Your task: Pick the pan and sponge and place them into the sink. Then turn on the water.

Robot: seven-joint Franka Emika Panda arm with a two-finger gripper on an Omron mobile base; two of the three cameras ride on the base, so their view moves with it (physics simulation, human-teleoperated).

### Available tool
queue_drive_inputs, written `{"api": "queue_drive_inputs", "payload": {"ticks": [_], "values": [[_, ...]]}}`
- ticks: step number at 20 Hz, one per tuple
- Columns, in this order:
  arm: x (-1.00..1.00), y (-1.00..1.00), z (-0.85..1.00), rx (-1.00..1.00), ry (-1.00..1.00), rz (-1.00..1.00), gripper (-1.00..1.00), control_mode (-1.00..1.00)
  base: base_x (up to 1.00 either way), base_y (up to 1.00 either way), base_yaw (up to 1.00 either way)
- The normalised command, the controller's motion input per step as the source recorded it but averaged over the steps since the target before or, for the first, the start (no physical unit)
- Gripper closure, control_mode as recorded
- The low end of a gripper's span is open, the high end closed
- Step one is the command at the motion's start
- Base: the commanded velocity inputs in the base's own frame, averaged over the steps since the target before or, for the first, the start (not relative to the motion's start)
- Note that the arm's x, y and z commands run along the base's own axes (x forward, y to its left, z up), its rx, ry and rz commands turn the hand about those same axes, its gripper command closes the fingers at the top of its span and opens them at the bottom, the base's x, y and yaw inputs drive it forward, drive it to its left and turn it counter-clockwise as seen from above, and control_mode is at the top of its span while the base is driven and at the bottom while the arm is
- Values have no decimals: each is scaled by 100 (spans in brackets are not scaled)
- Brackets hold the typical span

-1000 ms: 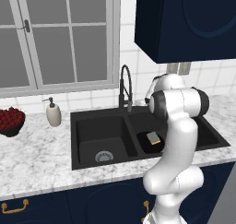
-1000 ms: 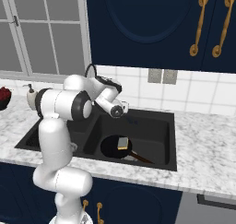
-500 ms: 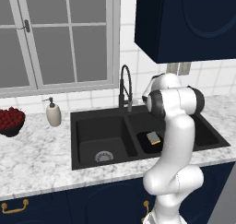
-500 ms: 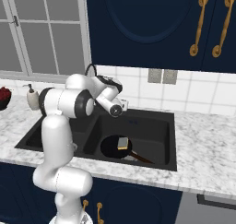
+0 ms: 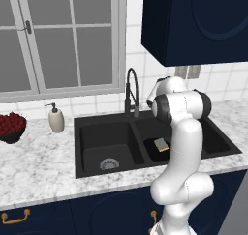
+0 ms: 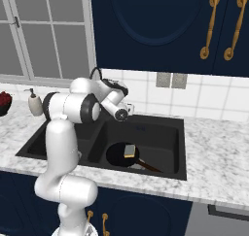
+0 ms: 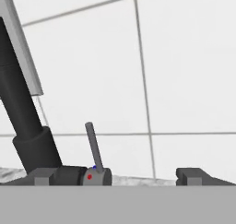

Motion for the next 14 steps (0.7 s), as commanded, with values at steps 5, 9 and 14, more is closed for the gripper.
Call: {"api": "queue_drive_inputs", "payload": {"ticks": [5,9,14], "values": [[0,16,0,0,0,0,-100,-100,0,0,0],[5,1,0,0,0,0,-100,-100,0,0,0],[15,0,0,0,0,0,-100,-100,0,0,0]]}}
